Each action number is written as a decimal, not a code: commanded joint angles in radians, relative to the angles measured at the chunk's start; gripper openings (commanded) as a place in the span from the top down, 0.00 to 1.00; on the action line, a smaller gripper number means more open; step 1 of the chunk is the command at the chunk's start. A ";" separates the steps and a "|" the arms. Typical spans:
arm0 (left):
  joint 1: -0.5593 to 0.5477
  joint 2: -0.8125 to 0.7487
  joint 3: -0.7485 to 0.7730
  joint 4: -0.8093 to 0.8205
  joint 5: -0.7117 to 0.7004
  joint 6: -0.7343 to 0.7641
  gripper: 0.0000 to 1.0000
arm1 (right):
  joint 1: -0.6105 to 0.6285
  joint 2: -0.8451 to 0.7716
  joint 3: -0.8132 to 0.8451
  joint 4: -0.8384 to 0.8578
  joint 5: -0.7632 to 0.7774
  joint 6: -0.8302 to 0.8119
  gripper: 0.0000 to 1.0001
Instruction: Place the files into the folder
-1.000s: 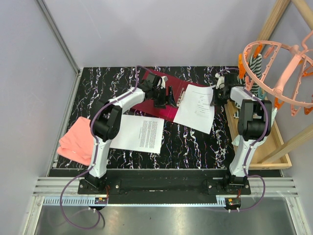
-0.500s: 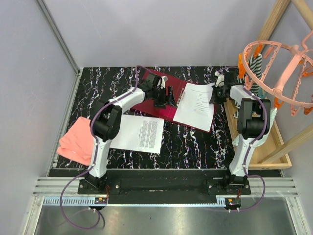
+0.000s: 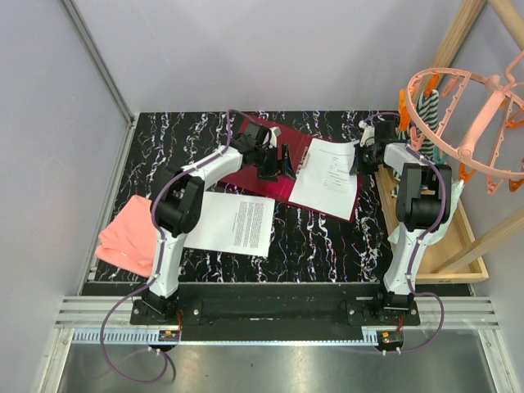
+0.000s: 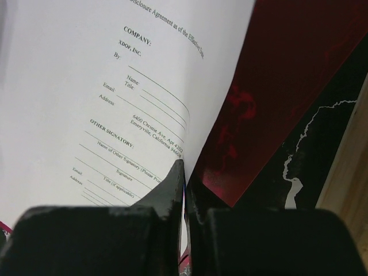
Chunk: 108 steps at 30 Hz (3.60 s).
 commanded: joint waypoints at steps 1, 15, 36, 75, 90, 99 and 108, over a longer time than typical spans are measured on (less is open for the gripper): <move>0.002 -0.020 0.047 0.019 0.020 0.016 0.23 | 0.001 0.007 0.045 0.025 -0.021 -0.002 0.91; 0.002 -0.080 0.037 0.016 0.025 0.013 0.21 | 0.028 -0.095 0.033 -0.058 0.235 0.115 0.39; 0.041 -0.875 -0.796 0.025 -0.406 -0.002 0.21 | 0.556 -0.384 -0.257 -0.089 0.587 0.279 0.22; 0.074 -0.835 -1.215 0.249 -0.497 -0.363 0.25 | 0.909 -0.179 -0.318 0.189 0.486 1.081 0.30; 0.074 -0.909 -1.272 0.235 -0.474 -0.347 0.26 | 0.972 -0.193 -0.292 0.146 0.591 0.989 0.26; 0.081 -0.950 -1.283 0.192 -0.475 -0.340 0.25 | 0.959 -0.135 -0.203 0.014 0.679 0.865 0.21; 0.081 -0.930 -1.283 0.221 -0.420 -0.349 0.26 | 0.990 -0.081 -0.185 0.054 0.542 0.955 0.21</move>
